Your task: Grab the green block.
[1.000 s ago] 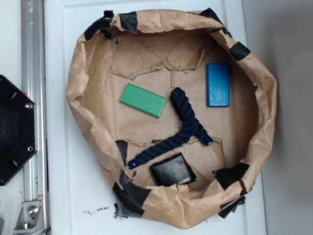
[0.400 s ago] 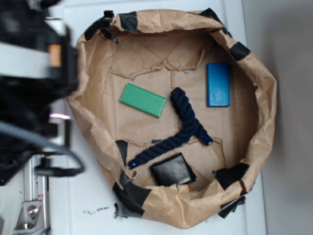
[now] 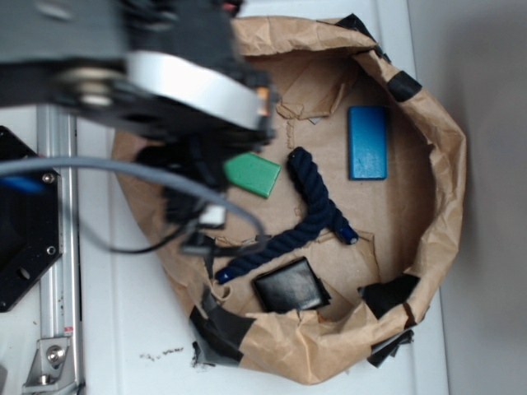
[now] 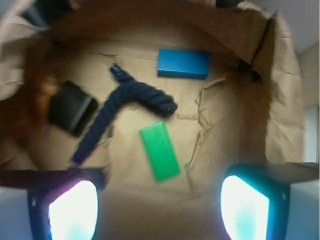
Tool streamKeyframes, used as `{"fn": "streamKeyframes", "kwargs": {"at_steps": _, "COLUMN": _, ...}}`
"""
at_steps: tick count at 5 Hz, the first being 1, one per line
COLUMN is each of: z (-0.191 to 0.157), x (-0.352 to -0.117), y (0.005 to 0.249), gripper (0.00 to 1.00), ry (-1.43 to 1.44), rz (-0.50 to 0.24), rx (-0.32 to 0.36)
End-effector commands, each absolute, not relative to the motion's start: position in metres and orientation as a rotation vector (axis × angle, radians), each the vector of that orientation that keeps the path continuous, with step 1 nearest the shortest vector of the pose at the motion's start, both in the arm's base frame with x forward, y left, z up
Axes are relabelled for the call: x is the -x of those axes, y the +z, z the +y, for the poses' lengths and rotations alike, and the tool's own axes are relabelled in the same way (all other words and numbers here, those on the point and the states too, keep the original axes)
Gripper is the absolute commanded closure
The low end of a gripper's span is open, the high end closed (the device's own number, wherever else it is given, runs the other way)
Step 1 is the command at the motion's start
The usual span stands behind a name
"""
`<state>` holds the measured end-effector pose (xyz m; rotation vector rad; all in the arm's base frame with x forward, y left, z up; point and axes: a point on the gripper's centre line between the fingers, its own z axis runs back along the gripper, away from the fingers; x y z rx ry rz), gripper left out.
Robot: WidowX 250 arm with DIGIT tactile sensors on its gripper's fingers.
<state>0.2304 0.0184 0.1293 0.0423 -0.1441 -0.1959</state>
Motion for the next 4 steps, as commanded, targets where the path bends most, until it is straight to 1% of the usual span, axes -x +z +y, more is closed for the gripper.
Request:
{"fn": "streamKeyframes", "kwargs": {"at_steps": 1, "z": 0.022, "x": -0.235, "y": 0.055, "gripper": 0.00, "ry": -0.443, "rz": -0.217, "rx": -0.082}}
{"fn": "streamKeyframes", "kwargs": {"at_steps": 2, "z": 0.016, "x": -0.228, "y": 0.035, "gripper": 0.00, "ry": -0.521, "rz": -0.225, "rx": -0.074}}
{"fn": "streamKeyframes", "kwargs": {"at_steps": 3, "z": 0.011, "x": -0.231, "y": 0.013, "gripper": 0.00, "ry": -0.571, "rz": -0.205, "rx": -0.043}}
{"fn": "streamKeyframes", "kwargs": {"at_steps": 4, "z": 0.014, "x": -0.240, "y": 0.006, "gripper": 0.00, "ry": -0.562, "rz": -0.177, "rx": -0.049}}
